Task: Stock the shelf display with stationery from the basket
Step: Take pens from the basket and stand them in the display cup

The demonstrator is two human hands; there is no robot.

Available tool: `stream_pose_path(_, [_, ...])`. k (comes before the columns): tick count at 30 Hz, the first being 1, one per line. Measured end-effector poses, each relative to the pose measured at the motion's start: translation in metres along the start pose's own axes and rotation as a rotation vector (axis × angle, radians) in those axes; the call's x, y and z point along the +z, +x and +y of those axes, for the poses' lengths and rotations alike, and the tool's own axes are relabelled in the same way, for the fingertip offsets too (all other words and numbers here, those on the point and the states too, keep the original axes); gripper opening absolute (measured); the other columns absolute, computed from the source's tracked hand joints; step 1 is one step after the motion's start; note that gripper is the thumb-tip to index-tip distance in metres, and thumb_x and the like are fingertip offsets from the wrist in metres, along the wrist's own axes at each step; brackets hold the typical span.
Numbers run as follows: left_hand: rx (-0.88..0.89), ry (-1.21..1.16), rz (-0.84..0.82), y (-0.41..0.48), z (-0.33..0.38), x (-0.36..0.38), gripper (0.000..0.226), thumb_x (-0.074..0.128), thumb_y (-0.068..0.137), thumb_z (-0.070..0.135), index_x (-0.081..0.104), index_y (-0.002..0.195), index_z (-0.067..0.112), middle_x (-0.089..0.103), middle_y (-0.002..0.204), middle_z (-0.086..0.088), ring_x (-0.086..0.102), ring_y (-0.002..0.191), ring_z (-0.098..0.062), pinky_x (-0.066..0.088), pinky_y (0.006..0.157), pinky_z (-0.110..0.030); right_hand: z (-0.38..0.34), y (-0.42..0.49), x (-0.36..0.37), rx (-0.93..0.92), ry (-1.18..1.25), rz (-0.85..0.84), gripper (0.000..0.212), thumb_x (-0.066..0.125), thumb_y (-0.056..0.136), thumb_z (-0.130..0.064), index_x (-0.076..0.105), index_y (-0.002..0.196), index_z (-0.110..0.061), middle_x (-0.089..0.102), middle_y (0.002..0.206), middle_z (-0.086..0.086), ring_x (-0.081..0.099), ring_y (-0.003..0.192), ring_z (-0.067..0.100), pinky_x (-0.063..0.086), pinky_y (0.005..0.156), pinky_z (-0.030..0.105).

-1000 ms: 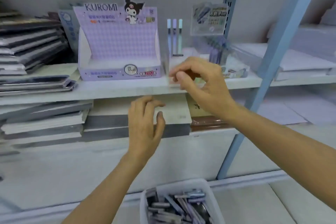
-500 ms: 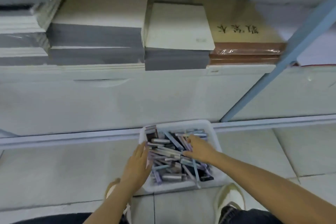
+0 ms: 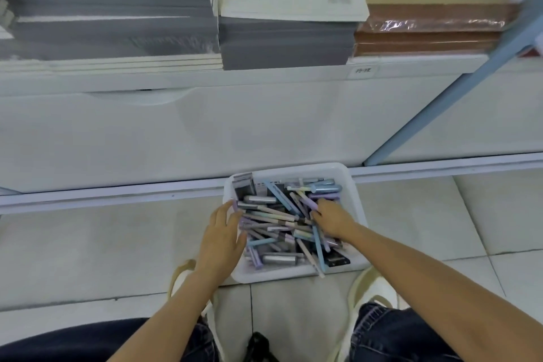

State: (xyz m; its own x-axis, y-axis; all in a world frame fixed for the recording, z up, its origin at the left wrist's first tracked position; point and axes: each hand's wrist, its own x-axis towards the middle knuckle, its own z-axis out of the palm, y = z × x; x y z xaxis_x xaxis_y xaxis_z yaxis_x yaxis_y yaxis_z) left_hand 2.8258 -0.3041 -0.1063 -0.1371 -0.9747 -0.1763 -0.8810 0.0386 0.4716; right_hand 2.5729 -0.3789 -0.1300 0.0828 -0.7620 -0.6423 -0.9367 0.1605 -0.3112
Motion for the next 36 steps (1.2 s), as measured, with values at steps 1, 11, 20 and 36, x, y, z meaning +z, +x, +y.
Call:
stream_pose_path(1, [-0.005,0.001,0.003,0.001,0.001,-0.001,0.038,0.060,0.093,0.012,0.055,0.129,-0.001,0.040,0.147,-0.020,0.038,0.134,-0.037,0.040,0.105,-0.040,0.001,-0.001,-0.009,-0.022,-0.006,-0.044,0.021,0.041,0.102,-0.017,0.055,0.101,-0.002,0.063,0.106,0.021,0.060,0.092,0.030,0.037,0.069,0.029])
stream_pose_path(11, [-0.140,-0.394,-0.112,0.024,0.051,-0.018,0.029,0.045,0.102,0.023,0.066,0.093,0.005,0.060,0.092,-0.013,0.054,0.086,-0.027,0.041,0.075,-0.034,-0.004,-0.033,-0.096,-0.212,0.497,-0.348,0.037,0.043,0.102,-0.034,0.063,0.099,-0.003,0.061,0.079,0.005,0.059,0.067,0.006,0.049,0.067,0.022])
stream_pose_path(20, [-0.588,-1.464,-0.102,0.040,0.088,-0.019,0.035,0.043,0.102,0.035,0.064,0.115,0.011,0.070,0.110,-0.015,0.069,0.097,-0.029,0.057,0.070,-0.037,-0.062,-0.050,-0.046,-0.412,0.461,-0.403,0.038,0.041,0.102,-0.042,0.064,0.097,-0.012,0.068,0.074,-0.007,0.059,0.068,0.011,0.048,0.075,0.031])
stream_pose_path(36, [-0.362,-1.082,-0.117,0.039,0.067,0.003,0.034,0.059,0.096,0.032,0.048,0.068,0.015,0.043,0.047,0.006,0.038,0.039,-0.006,0.034,0.040,-0.016,-0.055,-0.025,-0.051,-0.303,0.667,-0.207,0.037,0.041,0.102,-0.035,0.054,0.071,-0.017,0.041,0.056,-0.003,0.032,0.050,0.012,0.028,0.053,0.027])
